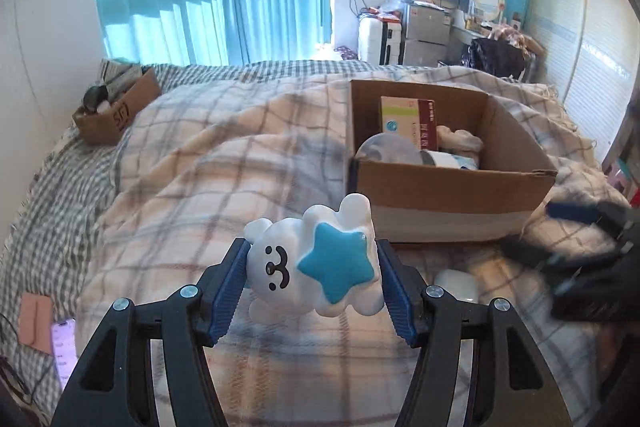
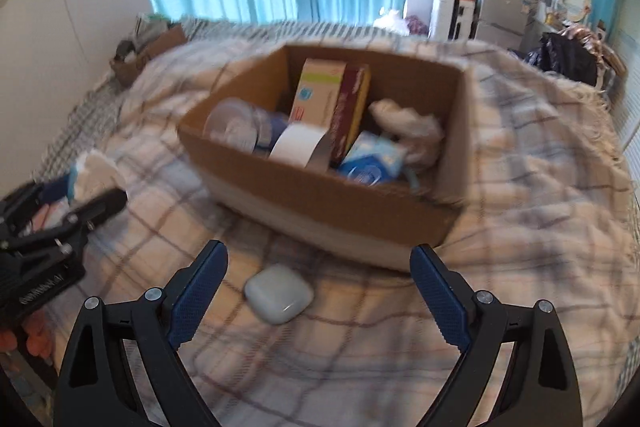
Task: Organize objects
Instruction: 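Grasp the white earbud case with the right tool while the left tool holds the toy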
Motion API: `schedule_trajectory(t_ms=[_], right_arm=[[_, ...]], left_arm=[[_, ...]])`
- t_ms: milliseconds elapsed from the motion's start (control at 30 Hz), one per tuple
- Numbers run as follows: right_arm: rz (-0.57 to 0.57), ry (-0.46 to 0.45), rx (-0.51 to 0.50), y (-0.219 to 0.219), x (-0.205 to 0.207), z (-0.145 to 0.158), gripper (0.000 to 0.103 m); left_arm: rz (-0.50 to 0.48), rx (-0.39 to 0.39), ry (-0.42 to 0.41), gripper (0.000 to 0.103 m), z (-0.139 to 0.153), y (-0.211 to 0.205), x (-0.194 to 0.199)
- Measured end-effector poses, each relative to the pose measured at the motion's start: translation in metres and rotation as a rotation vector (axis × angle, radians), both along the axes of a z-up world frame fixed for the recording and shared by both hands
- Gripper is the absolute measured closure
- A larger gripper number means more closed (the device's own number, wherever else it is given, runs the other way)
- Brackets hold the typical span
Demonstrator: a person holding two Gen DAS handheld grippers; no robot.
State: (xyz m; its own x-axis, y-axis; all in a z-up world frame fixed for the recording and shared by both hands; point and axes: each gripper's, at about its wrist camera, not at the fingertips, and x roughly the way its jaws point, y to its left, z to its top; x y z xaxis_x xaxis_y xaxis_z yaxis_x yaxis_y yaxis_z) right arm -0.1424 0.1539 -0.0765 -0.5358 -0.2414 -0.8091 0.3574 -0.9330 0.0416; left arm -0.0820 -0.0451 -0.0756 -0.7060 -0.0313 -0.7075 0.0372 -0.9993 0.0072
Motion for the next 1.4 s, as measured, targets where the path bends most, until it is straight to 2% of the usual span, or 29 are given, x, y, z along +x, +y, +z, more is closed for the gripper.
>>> schedule_trajectory(t_ms=[133,300,400,433,567,667,867,1033,1067,1100,1133,1267,1400], right_arm=[[0.027,-0.083,0.078,-0.019,-0.004,-0.036,0.023],[0.083,-0.134,0.142,-0.043,-0.01,-0.057,0.028],[0.117,-0.161,0.188,-0.054,-0.014,-0.072,0.04],[0.124,-0.174,0.193,-0.056,-0.016,-0.076,0.047],[0.12,-0.174,0.188,-0.054,-0.015,-0.077,0.047],[0.108,-0.158,0.176,-0.048,-0.012,-0.071,0.047],[0.129,-0.041,0.127,-0.038,0.012,-0.031,0.048],[0.119,0.022,0.021,-0.024,0.031,0.002,0.049],[0.116,0.04,0.006,-0.023,0.036,0.009,0.054],[0.117,0.063,-0.013,-0.019,0.039,0.018,0.069],[0.112,0.087,-0.014,-0.023,0.039,0.025,0.088],[0.1,0.135,-0.025,-0.015,0.039,0.049,0.089],[0.101,0.097,-0.02,-0.003,0.034,0.038,0.085]], left_arm=[[-0.005,0.03,-0.05,0.039,-0.018,-0.008,-0.004],[-0.028,0.063,-0.052,0.039,-0.018,-0.011,-0.003],[-0.03,0.078,-0.055,0.039,-0.019,-0.011,-0.002],[-0.029,0.082,-0.055,0.039,-0.019,-0.012,-0.001],[-0.038,0.079,-0.058,0.039,-0.019,-0.008,0.0],[-0.04,0.057,-0.066,0.039,-0.019,-0.005,0.001],[-0.051,0.013,-0.068,0.039,-0.018,0.002,0.008],[-0.055,-0.005,-0.08,0.039,-0.013,0.006,0.016],[-0.053,-0.011,-0.09,0.039,-0.012,0.007,0.015],[-0.052,-0.012,-0.094,0.039,-0.011,0.007,0.015],[-0.057,-0.006,-0.092,0.039,-0.007,0.009,0.015],[-0.077,0.014,-0.063,0.039,0.011,0.018,0.013],[-0.083,-0.002,-0.064,0.039,0.009,0.029,0.006]])
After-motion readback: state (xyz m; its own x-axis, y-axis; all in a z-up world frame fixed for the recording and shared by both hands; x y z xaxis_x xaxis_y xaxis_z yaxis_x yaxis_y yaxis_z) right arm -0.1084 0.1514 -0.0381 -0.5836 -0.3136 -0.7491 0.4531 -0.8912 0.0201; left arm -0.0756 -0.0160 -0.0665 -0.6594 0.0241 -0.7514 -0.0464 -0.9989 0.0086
